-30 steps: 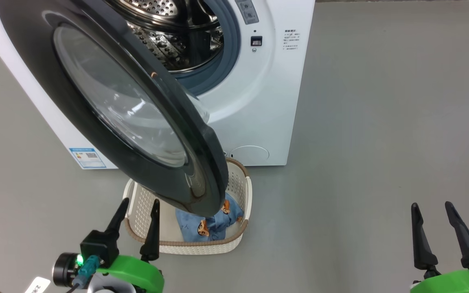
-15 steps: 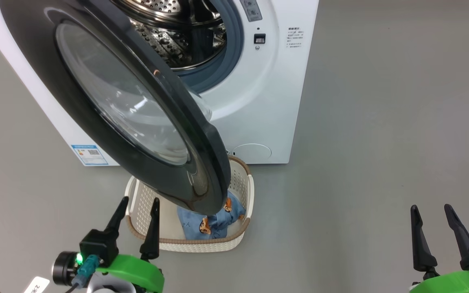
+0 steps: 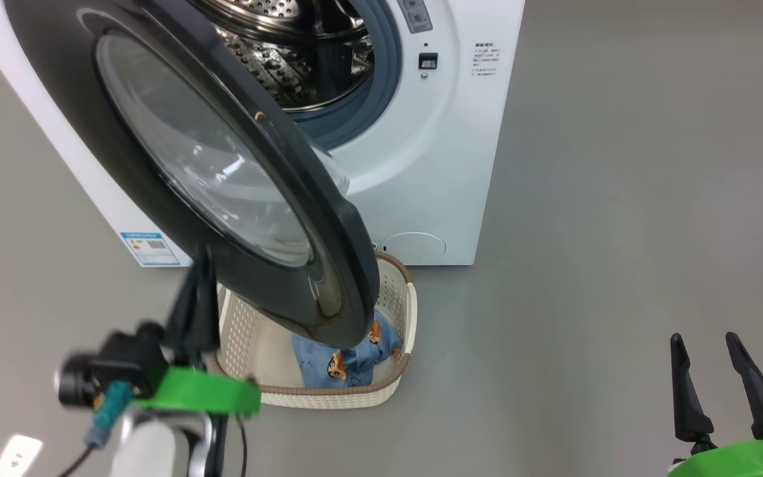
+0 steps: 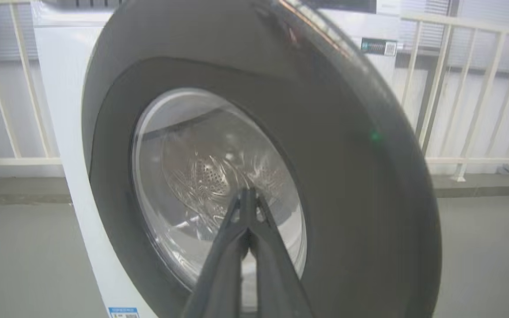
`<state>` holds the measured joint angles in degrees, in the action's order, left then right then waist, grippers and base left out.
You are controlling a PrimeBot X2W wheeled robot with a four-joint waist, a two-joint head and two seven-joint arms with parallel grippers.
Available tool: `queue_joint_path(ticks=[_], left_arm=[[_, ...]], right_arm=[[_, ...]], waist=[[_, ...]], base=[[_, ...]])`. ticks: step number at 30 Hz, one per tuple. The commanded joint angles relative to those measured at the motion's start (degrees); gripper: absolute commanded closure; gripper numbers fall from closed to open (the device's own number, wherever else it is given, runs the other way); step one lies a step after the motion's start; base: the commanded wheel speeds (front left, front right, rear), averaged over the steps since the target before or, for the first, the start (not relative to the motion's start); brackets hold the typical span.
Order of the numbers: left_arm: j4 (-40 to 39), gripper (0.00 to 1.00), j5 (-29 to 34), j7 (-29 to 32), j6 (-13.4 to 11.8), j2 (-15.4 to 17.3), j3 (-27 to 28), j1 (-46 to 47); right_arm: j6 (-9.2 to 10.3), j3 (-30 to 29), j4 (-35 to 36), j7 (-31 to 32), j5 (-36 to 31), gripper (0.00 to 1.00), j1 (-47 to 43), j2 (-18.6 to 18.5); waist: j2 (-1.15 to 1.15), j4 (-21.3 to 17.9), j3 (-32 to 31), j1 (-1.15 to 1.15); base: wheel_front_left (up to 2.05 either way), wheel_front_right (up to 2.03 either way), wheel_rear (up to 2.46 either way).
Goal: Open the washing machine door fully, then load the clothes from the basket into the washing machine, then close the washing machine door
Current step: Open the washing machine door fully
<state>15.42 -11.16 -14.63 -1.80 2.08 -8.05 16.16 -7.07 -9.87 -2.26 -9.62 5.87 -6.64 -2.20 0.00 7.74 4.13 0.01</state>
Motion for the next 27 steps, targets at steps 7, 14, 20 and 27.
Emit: queue_joint_path(ticks=[7, 14, 20, 27], left_arm=[[-19.61, 1.0, -1.79, -0.37, -2.21, 0.8, -3.93, 5.03], [-25.36, 1.0, -6.44, 0.48, -2.44, 0.8, -14.41, 6.69], [-21.04, 1.0, -10.9, 2.11, -3.86, 0.8, -20.89, 9.55], [-11.54, 1.0, -15.58, 2.06, -6.72, 0.8, -23.83, 13.39]], right_arm=[[-0.42, 0.9, 1.92, 0.46, -2.2, 0.0, 0.43, -0.71], [-0.42, 0.54, 1.99, 1.15, -2.87, 0.0, 0.37, -0.7], [-0.42, 1.13, 1.72, 1.81, -3.55, 0.0, 0.66, -0.8], [-0.42, 1.58, 1.65, 2.01, -4.05, 0.0, 1.09, -0.97]], waist=[[0.0, -0.08, 0.32, 0.0], [0.0, -0.93, 0.5, 0.0], [0.0, -2.27, 0.84, 0.0], [0.0, -3.71, 0.94, 0.0]], base=[[0.0, 0.0, 0.0], [0.0, 0.0, 0.0], [0.0, 0.0, 0.0], [0.0, 0.0, 0.0]])
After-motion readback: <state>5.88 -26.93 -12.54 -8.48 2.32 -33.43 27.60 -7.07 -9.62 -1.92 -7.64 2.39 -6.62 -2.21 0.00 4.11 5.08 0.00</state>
